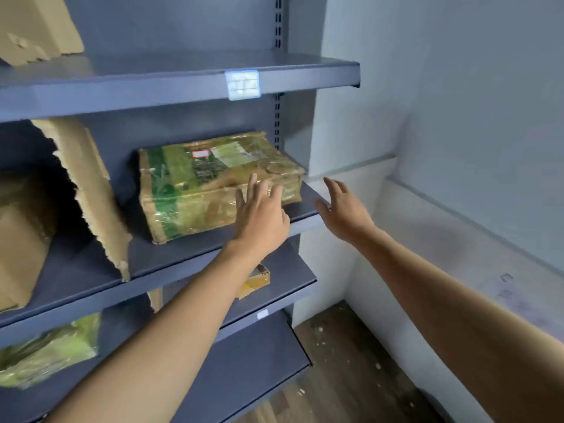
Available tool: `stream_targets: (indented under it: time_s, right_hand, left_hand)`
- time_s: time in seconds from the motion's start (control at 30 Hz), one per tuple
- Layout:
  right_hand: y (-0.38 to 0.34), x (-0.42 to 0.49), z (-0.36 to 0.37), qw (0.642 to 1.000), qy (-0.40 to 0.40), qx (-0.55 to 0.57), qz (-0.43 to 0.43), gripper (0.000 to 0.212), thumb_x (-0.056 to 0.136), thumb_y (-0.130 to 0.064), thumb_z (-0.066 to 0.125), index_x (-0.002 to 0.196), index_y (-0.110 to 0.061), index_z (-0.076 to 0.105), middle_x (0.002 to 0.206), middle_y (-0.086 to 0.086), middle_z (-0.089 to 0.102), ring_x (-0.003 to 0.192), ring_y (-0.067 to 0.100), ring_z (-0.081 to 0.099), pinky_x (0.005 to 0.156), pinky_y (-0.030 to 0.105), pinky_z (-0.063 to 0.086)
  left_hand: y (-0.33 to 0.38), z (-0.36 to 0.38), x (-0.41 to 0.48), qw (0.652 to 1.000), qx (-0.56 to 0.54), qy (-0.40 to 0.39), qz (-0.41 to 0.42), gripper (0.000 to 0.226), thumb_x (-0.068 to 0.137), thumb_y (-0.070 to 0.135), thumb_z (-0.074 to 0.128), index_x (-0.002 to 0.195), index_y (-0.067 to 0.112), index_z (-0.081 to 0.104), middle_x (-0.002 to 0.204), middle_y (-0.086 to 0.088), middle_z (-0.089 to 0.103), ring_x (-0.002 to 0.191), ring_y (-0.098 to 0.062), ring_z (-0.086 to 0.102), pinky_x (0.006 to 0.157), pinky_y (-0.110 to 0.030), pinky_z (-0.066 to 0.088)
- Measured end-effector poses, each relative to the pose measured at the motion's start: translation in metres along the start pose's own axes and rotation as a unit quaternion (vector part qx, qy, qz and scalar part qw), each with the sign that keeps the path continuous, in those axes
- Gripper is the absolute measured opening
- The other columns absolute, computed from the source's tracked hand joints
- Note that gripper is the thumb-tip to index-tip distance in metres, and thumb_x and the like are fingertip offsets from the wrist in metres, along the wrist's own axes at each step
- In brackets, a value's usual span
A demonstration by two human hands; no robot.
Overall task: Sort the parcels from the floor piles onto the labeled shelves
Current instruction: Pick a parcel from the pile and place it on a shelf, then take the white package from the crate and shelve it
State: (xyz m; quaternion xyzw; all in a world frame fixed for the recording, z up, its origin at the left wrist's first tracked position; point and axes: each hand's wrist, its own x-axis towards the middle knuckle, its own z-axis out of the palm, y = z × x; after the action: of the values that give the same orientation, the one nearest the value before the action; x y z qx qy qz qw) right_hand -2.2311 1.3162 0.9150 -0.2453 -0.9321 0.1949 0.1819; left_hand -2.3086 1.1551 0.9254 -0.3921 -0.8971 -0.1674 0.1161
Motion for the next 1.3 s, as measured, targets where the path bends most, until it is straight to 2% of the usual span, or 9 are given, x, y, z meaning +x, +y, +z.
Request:
stream_targets:
  time_s: [0.17, 0.3, 0.43, 0.57, 0.7, 0.83, 0.97, 1.17, 1.3]
  right_hand:
    - [0.084, -0.084, -0.034, 0.984, 0.059, 0.095, 0.136, 0.043, 0.102, -0.030, 0.045, 0.139, -0.008, 0.049, 0.138, 0.014, 0.054, 0.127, 0.029, 0.051, 0.101, 0.032, 0.037]
    - [0.161, -0.181, -0.056, 0.954, 0.095, 0.154, 0.240, 0.036, 0.102, -0.027, 0.045, 0.130, -0.007, 0.056, 0.128, 0.013, 0.063, 0.120, 0.027, 0.056, 0.093, 0.029, 0.040]
    - [0.235, -0.292, -0.069, 0.928, 0.110, 0.156, 0.319, 0.034, 0.103, -0.026, 0.041, 0.123, -0.007, 0.059, 0.119, 0.013, 0.065, 0.110, 0.028, 0.058, 0.078, 0.025, 0.036]
    - [0.288, -0.391, -0.069, 0.895, 0.107, 0.166, 0.399, 0.036, 0.104, -0.030, 0.038, 0.126, -0.008, 0.057, 0.119, 0.009, 0.065, 0.109, 0.025, 0.058, 0.079, 0.025, 0.036]
    - [0.332, -0.469, -0.054, 0.867, 0.114, 0.170, 0.455, 0.035, 0.105, -0.032, 0.036, 0.124, -0.011, 0.057, 0.101, -0.001, 0.059, 0.095, 0.019, 0.057, 0.076, 0.026, 0.035]
    - [0.371, -0.524, -0.021, 0.842, 0.115, 0.168, 0.500, 0.033, 0.105, -0.032, 0.034, 0.118, -0.012, 0.057, 0.086, -0.009, 0.055, 0.074, 0.002, 0.050, 0.060, 0.022, 0.034]
    - [0.402, -0.567, 0.029, 0.812, 0.105, 0.189, 0.543, 0.033, 0.105, -0.032, 0.034, 0.115, -0.011, 0.058, 0.095, -0.002, 0.060, 0.088, 0.016, 0.053, 0.073, 0.029, 0.035]
    - [0.443, -0.599, 0.123, 0.780, 0.094, 0.214, 0.580, 0.034, 0.104, -0.034, 0.036, 0.121, -0.013, 0.058, 0.105, -0.003, 0.060, 0.096, 0.013, 0.053, 0.078, 0.029, 0.036]
    - [0.470, -0.608, 0.190, 0.773, 0.078, 0.220, 0.590, 0.035, 0.105, -0.033, 0.035, 0.122, -0.012, 0.057, 0.105, -0.002, 0.058, 0.097, 0.017, 0.053, 0.077, 0.030, 0.035]
  left_hand:
    - [0.111, 0.057, -0.028, 0.993, -0.044, -0.049, 0.094, 0.042, 0.092, 0.016, 0.050, 0.133, 0.008, 0.049, 0.139, -0.014, 0.046, 0.145, -0.035, 0.022, 0.113, -0.051, 0.028]
    - [0.211, 0.102, -0.083, 0.977, -0.112, -0.094, 0.157, 0.037, 0.092, 0.016, 0.051, 0.128, 0.009, 0.053, 0.128, -0.013, 0.052, 0.127, -0.032, 0.039, 0.102, -0.043, 0.037]
    - [0.302, 0.146, -0.160, 0.955, -0.173, -0.165, 0.176, 0.036, 0.093, 0.015, 0.050, 0.129, 0.012, 0.052, 0.130, -0.010, 0.050, 0.128, -0.029, 0.039, 0.102, -0.039, 0.036]
    - [0.364, 0.193, -0.234, 0.928, -0.209, -0.242, 0.190, 0.036, 0.092, 0.014, 0.050, 0.128, 0.012, 0.052, 0.129, -0.012, 0.050, 0.129, -0.030, 0.038, 0.105, -0.040, 0.034]
    - [0.409, 0.242, -0.289, 0.905, -0.211, -0.305, 0.207, 0.036, 0.095, 0.017, 0.049, 0.131, 0.015, 0.049, 0.133, -0.009, 0.049, 0.129, -0.027, 0.038, 0.104, -0.039, 0.036]
    - [0.433, 0.301, -0.335, 0.882, -0.213, -0.362, 0.216, 0.034, 0.095, 0.018, 0.049, 0.130, 0.017, 0.048, 0.132, -0.007, 0.049, 0.129, -0.026, 0.039, 0.104, -0.042, 0.039]
    - [0.429, 0.369, -0.370, 0.869, -0.174, -0.414, 0.210, 0.036, 0.096, 0.019, 0.050, 0.132, 0.019, 0.048, 0.135, -0.005, 0.048, 0.129, -0.025, 0.039, 0.101, -0.039, 0.040]
    - [0.390, 0.475, -0.394, 0.856, -0.110, -0.470, 0.187, 0.039, 0.097, 0.018, 0.049, 0.136, 0.017, 0.044, 0.137, -0.006, 0.044, 0.126, -0.024, 0.041, 0.086, -0.032, 0.038]
    - [0.363, 0.548, -0.404, 0.844, -0.080, -0.508, 0.153, 0.042, 0.098, 0.020, 0.047, 0.139, 0.015, 0.042, 0.141, -0.008, 0.040, 0.127, -0.027, 0.042, 0.094, -0.036, 0.041]
